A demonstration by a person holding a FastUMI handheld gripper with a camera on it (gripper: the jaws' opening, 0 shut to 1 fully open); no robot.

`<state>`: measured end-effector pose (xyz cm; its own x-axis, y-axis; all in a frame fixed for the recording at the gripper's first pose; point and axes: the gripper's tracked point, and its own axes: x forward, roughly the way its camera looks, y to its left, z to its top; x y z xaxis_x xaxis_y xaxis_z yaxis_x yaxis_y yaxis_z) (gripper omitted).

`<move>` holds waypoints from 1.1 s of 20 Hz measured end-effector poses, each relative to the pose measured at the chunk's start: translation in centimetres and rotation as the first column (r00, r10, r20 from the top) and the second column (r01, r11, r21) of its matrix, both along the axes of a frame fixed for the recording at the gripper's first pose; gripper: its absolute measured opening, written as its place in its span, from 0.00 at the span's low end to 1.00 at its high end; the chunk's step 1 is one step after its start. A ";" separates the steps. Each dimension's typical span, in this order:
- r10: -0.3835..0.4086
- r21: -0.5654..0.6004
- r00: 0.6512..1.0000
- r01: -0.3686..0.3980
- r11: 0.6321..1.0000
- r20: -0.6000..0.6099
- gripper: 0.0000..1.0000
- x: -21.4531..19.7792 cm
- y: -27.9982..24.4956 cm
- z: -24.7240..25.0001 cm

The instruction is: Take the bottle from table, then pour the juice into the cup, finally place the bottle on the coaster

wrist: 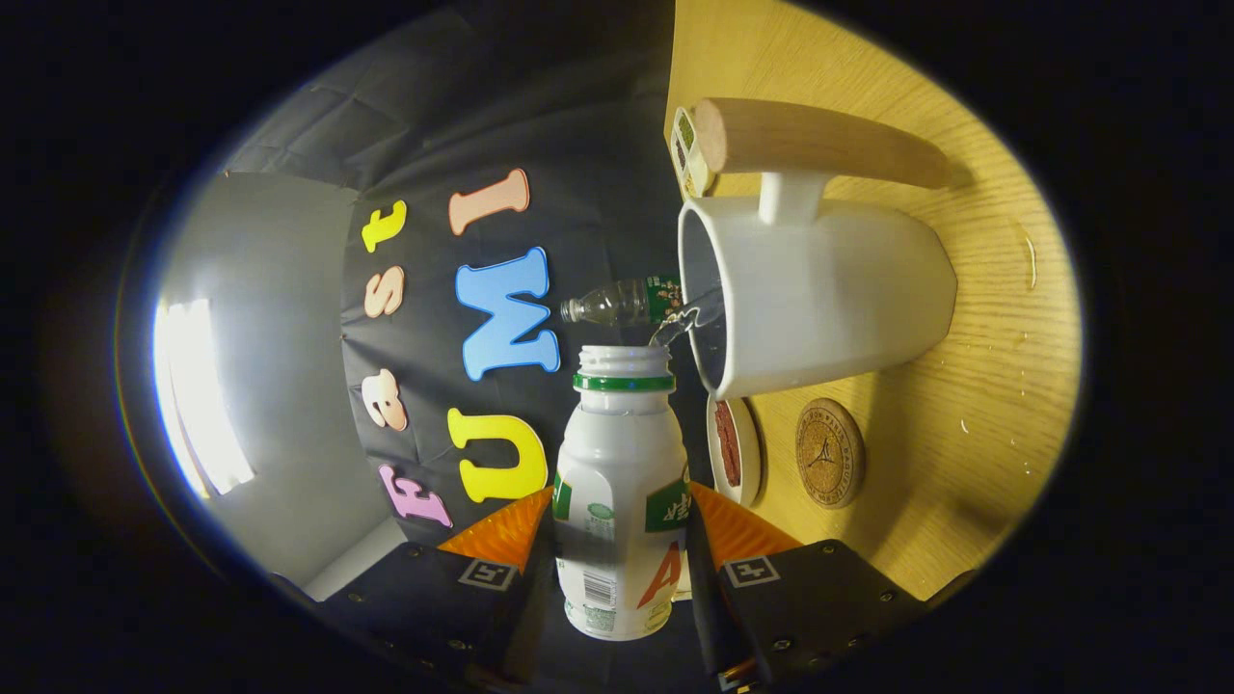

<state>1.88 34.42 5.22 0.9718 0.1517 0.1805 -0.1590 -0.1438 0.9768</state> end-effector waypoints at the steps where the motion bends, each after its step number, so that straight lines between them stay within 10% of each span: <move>1: 0.000 0.001 1.000 0.000 1.000 0.004 0.63 0.1 0.1 0.1; 22: -0.012 0.085 1.000 0.010 0.996 0.025 0.63 0.1 -0.4 1.2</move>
